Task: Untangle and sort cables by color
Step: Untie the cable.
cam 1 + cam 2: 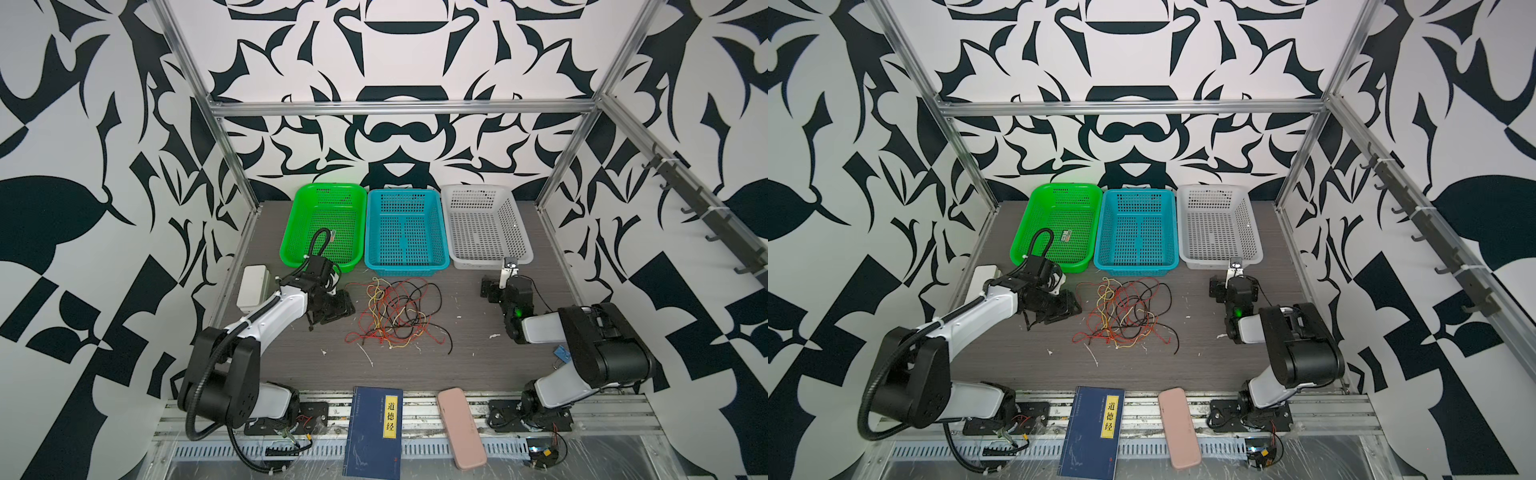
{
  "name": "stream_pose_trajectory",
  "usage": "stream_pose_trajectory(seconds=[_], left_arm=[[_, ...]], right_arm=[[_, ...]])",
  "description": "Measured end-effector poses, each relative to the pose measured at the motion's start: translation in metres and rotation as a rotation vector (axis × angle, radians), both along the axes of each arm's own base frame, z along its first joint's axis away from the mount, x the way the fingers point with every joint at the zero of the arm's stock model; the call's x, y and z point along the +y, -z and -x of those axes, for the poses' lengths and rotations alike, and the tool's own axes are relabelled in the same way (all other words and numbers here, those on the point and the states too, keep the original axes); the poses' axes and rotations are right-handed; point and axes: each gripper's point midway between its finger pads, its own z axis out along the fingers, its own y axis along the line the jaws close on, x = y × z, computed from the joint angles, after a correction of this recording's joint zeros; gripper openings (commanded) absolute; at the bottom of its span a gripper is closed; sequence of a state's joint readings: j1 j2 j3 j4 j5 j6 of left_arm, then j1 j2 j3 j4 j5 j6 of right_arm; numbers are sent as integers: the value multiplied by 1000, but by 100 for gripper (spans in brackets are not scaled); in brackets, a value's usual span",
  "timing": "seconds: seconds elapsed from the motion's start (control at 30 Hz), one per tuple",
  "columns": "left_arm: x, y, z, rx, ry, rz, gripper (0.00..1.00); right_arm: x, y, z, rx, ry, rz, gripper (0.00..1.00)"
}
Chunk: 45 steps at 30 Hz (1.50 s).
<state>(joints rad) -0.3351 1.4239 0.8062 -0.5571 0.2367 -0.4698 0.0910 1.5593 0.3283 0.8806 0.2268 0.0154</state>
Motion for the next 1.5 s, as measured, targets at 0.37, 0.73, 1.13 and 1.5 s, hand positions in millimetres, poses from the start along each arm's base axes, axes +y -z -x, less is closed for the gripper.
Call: stream_pose_trajectory(seconds=[0.37, 0.73, 1.13, 1.5], left_arm=[[-8, 14, -27, -39, 68, -172, 39], [-6, 29, -43, -46, 116, -294, 32], [-14, 39, -40, -30, 177, -336, 8], [-22, 1, -38, -108, 179, -270, 0]], right_arm=[[0, 0, 0, 0, 3, 1, 100], [0, 0, 0, -1, 3, 1, 100], [-1, 0, 0, -1, 3, 1, 100], [-1, 0, 0, 0, 3, 1, 100]])
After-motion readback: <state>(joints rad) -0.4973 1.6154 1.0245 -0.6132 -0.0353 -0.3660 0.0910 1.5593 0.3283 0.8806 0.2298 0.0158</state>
